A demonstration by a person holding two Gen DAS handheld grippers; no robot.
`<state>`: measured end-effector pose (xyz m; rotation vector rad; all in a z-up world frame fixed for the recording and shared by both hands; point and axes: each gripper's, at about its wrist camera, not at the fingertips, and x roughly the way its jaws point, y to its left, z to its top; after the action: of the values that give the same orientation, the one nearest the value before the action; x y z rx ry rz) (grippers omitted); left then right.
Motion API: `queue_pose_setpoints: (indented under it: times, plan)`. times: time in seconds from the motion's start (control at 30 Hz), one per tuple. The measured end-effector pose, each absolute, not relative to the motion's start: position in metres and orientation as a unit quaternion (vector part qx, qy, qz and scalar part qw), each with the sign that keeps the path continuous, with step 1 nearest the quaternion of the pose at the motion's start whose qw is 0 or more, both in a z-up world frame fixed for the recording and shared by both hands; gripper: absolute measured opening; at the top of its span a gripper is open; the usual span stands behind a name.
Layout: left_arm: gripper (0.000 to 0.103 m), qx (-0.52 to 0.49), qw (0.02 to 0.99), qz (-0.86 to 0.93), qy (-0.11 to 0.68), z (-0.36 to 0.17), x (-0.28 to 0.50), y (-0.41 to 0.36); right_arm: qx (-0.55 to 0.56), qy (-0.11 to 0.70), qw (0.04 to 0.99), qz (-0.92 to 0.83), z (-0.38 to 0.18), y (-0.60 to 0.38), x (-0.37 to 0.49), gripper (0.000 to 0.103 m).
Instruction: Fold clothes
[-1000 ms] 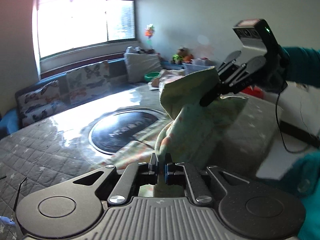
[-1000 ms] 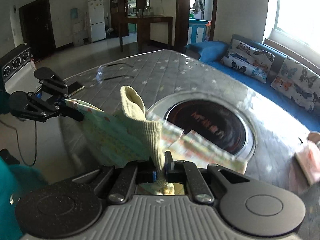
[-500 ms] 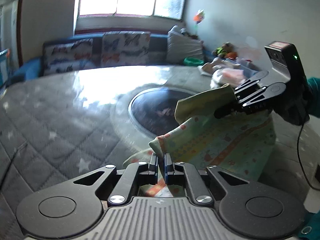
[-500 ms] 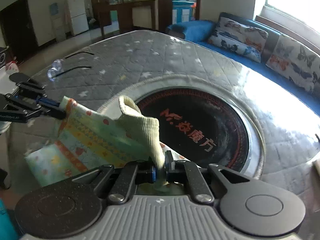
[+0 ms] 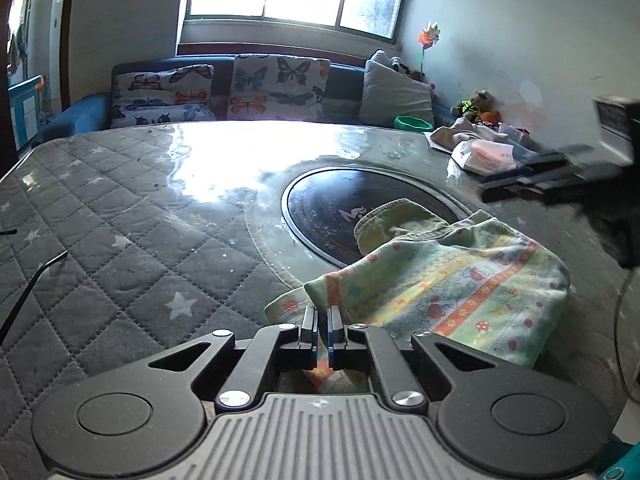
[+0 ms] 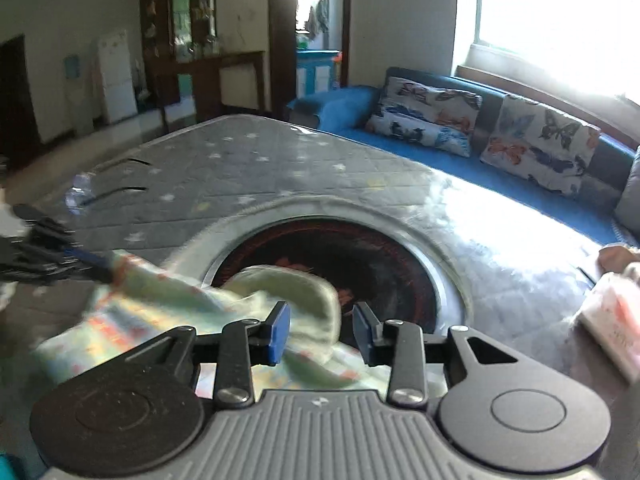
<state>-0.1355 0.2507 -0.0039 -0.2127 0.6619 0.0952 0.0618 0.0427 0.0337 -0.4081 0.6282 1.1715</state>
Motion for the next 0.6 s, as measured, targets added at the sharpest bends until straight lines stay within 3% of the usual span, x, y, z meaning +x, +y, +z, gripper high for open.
queue_pose_setpoints:
  times: [0.1, 0.6]
  plan:
    - [0.005, -0.103, 0.939, 0.049, 0.325, -0.004, -0.134, 0.250, -0.182, 0.313, 0.764, 0.535, 0.027, 0.026, 0.054, 0.029]
    - [0.005, -0.105, 0.934, 0.062, 0.335, -0.007, -0.128, 0.249, -0.149, 0.384, 0.800, 0.437, -0.013, 0.005, 0.107, 0.029]
